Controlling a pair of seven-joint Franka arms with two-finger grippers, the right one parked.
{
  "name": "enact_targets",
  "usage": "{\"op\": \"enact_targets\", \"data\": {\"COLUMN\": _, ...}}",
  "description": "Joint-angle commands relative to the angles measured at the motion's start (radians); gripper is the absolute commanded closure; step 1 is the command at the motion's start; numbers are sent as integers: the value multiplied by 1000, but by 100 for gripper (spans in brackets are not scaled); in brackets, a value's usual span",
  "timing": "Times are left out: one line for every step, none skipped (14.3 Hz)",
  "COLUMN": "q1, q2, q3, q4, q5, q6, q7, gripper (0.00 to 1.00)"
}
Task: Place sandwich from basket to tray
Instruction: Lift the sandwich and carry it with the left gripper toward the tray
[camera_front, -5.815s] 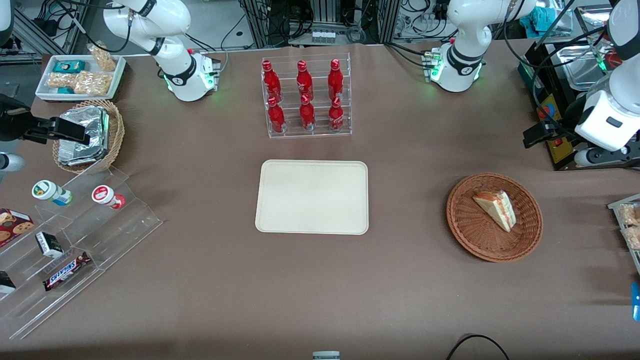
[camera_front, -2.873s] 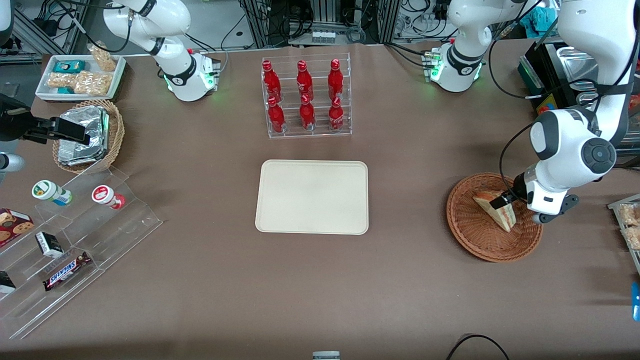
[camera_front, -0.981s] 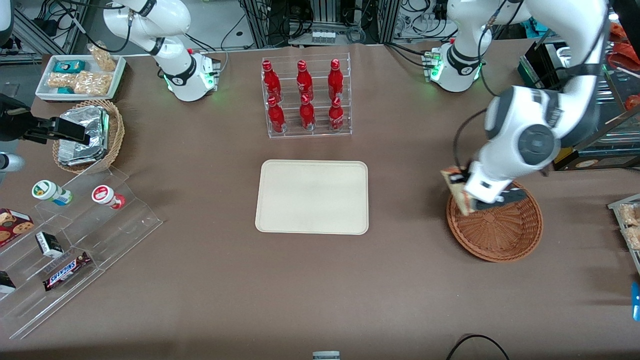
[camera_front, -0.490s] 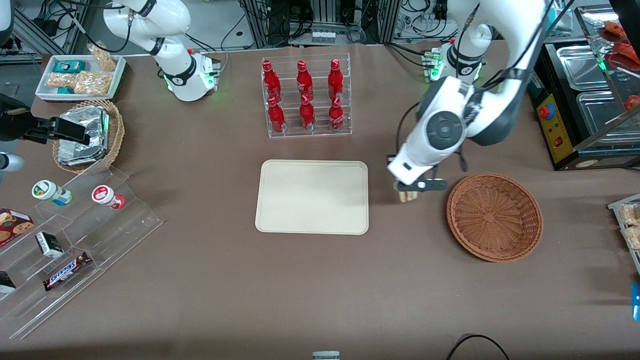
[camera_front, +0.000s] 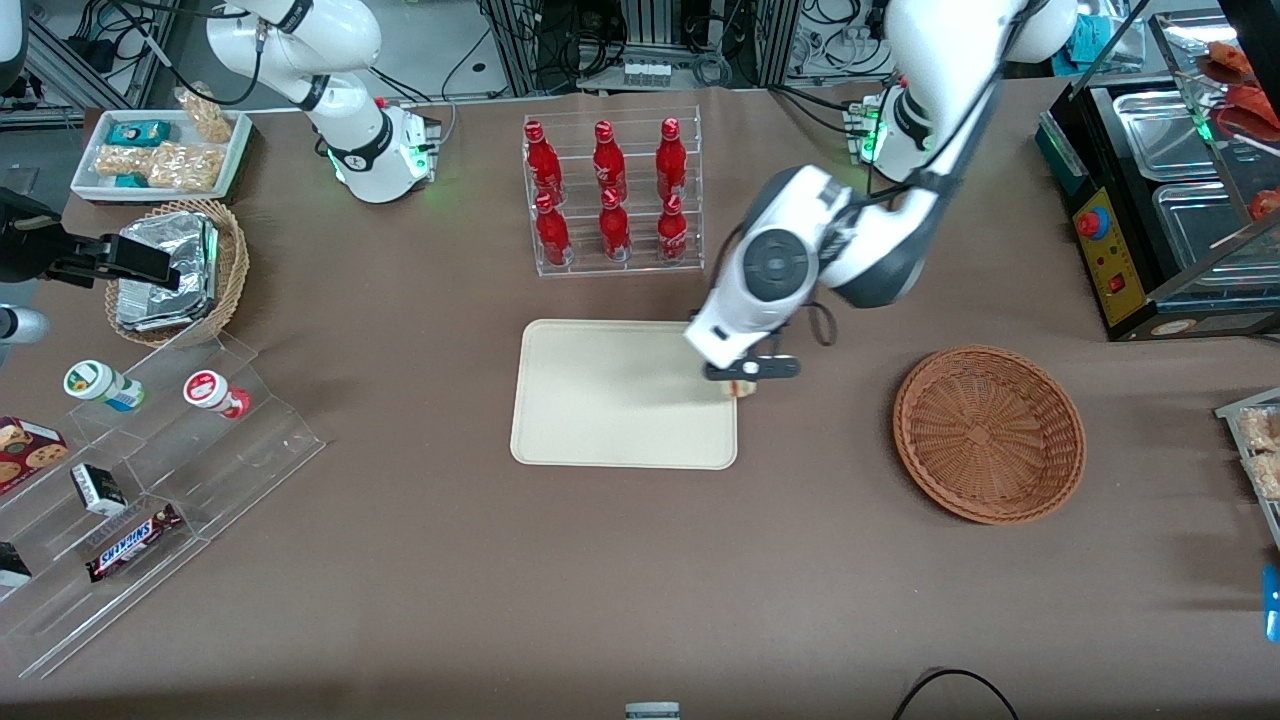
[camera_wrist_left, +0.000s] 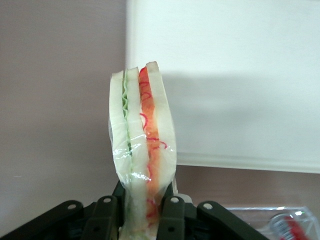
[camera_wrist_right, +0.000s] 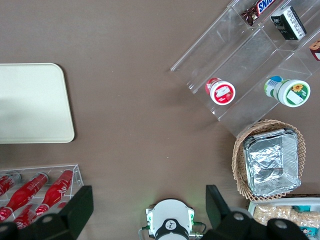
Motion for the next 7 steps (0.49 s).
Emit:
{"op": "enact_targets", "data": {"q1": -74, "q2": 127, "q3": 13, "q4": 136, "q5": 3, "q6": 10, "q7": -97, "gripper": 68}}
{"op": "enact_targets", "data": {"q1": -82, "q2": 139, "q3": 13, "q4": 144, "q5": 1, "q6": 15, "q7": -107, "gripper": 68}}
{"op": "enact_targets", "data": {"q1": -93, "q2": 144, "q3": 13, "q4": 144, "q5": 0, "q6": 16, "q7": -110, "gripper": 68}}
{"op": "enact_targets", "data": {"q1": -110, "q2": 152, "q3": 13, "q4": 145, "q5": 0, "q6": 18, "q7": -111, "gripper": 68}}
{"op": "enact_targets", "data": {"q1": -120, "q2": 158, "q3": 13, "q4": 150, "q5": -2, "q6": 34, "q7": -113, "gripper": 68}}
{"op": "enact_targets", "data": {"q1": -134, "q2": 166, "q3": 12, "q4": 150, "q5": -3, "q6": 74, "q7": -133, "gripper": 68}}
{"op": "enact_targets", "data": {"q1": -139, "q2": 178, "q3": 12, "q4": 151, "q5": -8, "q6": 99, "q7": -159, "gripper": 68}}
